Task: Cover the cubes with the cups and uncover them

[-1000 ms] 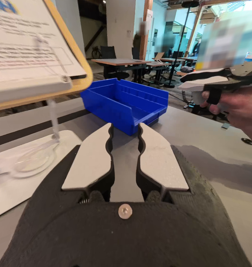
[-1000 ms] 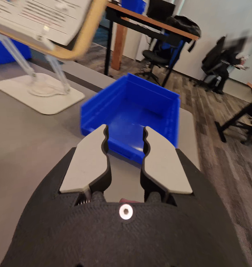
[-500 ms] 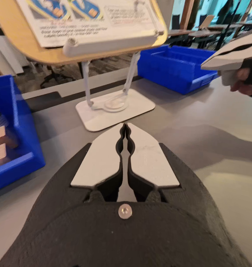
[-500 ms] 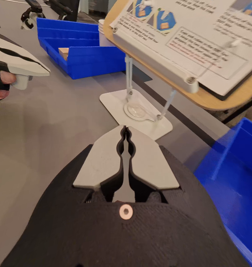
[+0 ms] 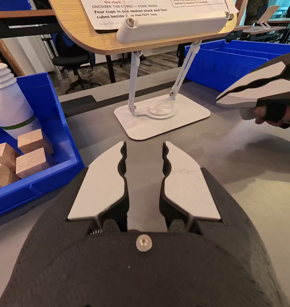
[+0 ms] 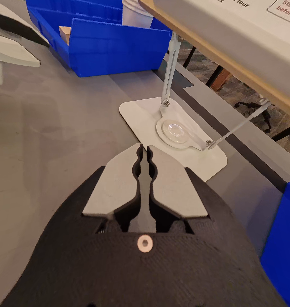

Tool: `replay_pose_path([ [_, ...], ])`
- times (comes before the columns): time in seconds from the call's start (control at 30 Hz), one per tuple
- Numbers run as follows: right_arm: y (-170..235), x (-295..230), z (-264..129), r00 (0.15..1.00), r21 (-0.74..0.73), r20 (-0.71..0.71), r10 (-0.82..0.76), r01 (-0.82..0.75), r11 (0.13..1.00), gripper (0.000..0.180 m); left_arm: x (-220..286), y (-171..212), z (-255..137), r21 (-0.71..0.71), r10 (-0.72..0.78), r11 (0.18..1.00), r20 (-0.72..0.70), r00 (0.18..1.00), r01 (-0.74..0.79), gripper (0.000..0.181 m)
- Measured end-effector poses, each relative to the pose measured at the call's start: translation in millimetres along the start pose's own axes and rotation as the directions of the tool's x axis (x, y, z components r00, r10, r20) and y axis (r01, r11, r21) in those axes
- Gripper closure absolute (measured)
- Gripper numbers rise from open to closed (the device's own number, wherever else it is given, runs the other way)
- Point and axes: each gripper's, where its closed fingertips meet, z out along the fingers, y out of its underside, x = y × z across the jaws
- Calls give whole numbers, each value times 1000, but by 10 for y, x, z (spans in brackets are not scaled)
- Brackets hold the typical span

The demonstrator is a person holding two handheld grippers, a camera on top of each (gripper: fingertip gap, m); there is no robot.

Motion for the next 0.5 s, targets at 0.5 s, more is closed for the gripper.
replay_pose_path([
  [0.5, 111, 80, -52, 999, -7, -21, -34, 34, 999, 174, -338, -151, -128, 23, -10, 1000, 90, 996, 8, 131],
])
